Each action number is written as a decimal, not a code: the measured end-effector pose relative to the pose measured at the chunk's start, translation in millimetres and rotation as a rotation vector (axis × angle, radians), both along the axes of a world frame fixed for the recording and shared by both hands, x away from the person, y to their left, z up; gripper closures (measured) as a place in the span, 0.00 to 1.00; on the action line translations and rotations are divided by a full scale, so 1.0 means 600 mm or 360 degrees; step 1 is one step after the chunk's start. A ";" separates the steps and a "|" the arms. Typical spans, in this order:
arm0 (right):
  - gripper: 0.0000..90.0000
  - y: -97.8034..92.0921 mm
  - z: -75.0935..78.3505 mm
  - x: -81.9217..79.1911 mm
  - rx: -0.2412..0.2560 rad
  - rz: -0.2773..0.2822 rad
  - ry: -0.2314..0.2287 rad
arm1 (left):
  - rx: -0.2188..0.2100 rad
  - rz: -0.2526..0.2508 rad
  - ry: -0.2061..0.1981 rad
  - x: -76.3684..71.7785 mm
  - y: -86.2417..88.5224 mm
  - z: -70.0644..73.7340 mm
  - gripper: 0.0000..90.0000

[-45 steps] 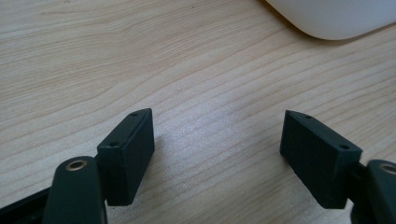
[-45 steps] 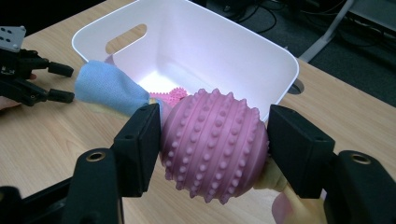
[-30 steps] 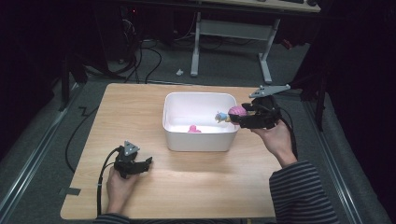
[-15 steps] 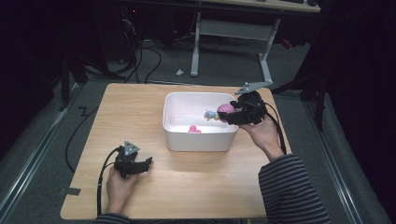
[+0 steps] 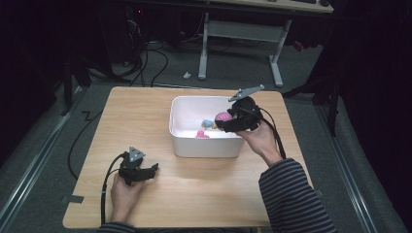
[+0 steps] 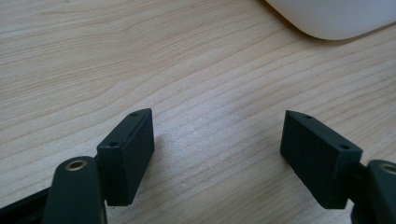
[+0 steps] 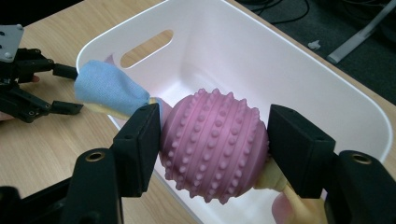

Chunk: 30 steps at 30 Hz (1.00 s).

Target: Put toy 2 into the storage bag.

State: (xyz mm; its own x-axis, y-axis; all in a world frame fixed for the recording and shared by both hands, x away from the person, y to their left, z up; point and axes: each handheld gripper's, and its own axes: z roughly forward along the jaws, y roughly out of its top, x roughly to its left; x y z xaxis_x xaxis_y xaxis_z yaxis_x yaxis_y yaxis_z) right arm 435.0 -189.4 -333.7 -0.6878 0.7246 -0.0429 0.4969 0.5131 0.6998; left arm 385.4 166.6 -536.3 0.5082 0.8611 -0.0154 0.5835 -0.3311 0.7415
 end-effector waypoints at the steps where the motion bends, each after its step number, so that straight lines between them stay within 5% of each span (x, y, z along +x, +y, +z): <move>1: 0.41 0.003 -0.002 0.001 -0.0003 0.0004 0.0007 | 0.0000 0.0000 0.0000 0.000 0.000 0.000 0.29; 22: 0.40 0.053 -0.038 0.016 -0.0089 0.0062 0.0130 | 0.0000 -0.0001 0.0000 0.000 0.000 0.000 0.29; 30: 0.39 0.049 -0.044 0.019 -0.0059 0.0069 0.0154 | 0.0004 -0.0001 -0.0002 0.000 0.000 0.000 0.29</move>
